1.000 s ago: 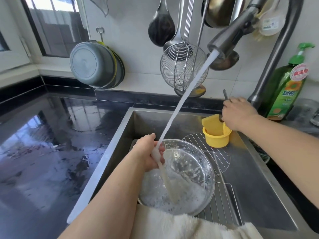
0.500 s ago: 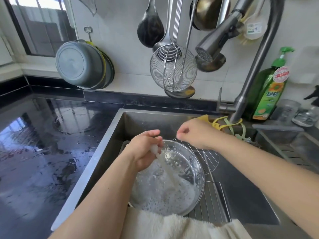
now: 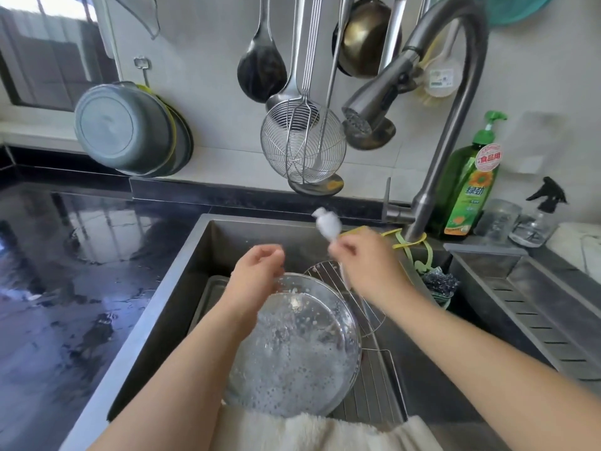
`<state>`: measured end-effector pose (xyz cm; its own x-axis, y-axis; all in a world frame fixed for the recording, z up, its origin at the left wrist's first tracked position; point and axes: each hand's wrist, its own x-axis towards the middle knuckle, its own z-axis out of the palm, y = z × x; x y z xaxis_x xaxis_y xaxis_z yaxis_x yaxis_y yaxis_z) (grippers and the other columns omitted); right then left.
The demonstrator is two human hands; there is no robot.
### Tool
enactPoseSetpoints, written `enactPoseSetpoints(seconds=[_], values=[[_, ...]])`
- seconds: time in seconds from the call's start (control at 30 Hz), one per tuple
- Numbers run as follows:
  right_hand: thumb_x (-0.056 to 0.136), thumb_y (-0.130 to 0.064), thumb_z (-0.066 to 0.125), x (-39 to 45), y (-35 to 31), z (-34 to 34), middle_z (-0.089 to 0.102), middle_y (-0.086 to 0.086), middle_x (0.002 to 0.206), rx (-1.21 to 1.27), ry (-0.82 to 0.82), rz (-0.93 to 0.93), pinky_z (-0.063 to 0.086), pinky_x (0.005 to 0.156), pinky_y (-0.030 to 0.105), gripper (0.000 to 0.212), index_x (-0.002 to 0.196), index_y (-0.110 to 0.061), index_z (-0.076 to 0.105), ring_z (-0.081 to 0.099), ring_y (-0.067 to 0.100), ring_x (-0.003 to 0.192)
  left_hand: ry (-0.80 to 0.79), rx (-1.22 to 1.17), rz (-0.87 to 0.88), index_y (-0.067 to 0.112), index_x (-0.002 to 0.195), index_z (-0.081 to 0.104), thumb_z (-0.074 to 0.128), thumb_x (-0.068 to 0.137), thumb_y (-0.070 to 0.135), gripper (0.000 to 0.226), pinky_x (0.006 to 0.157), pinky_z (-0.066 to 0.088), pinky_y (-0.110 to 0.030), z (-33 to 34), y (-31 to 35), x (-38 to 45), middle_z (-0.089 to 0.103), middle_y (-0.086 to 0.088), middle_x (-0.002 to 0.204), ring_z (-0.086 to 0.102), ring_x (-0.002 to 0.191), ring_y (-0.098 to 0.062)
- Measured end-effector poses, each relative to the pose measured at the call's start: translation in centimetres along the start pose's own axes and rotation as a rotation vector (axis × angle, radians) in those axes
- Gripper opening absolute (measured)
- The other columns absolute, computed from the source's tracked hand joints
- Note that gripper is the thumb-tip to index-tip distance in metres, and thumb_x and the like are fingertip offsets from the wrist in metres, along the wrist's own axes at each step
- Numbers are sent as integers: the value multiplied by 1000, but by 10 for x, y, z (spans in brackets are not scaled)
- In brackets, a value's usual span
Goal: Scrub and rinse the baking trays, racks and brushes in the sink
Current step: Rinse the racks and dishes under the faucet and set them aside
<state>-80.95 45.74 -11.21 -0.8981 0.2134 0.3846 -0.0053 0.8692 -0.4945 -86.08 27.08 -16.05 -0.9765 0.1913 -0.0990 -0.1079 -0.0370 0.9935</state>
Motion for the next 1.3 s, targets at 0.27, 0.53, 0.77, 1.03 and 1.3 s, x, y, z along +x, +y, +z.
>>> enactPoseSetpoints(seconds=[0.27,0.53,0.77,1.03,1.3], values=[[105,-33,53,74,63,15,69,12,96,-247,150,237,34,68,30,34,103,-6,72,51,24,78,37,682,-120,14,97,69,56,95,18,14,78,53,-36,-6,-27,16,71,-8,93,68,94,-31],[102,-23,54,87,62,-14,66,16,111,-398,177,368,49,66,37,27,125,-7,54,64,37,96,-53,995,-301,15,117,70,47,79,34,49,106,49,-49,-17,-45,37,68,-13,124,59,121,-36],[97,-5,54,119,66,-29,68,20,84,-81,-147,596,55,59,35,26,118,8,62,58,25,62,44,1042,-400,6,157,36,32,112,16,47,120,33,-41,-32,-48,29,42,-18,158,42,144,-34],[98,-8,57,92,53,-44,67,18,98,32,-190,523,49,51,29,67,156,-19,25,58,20,64,69,978,-388,-2,150,45,31,111,8,43,112,40,-34,-41,-39,17,50,-17,153,49,141,-31],[101,-36,58,67,-59,-141,69,-1,112,827,182,91,56,89,33,28,125,-22,63,67,16,105,299,746,-294,-3,125,67,60,99,14,32,93,54,-36,-43,-23,10,69,-19,123,66,115,-36]])
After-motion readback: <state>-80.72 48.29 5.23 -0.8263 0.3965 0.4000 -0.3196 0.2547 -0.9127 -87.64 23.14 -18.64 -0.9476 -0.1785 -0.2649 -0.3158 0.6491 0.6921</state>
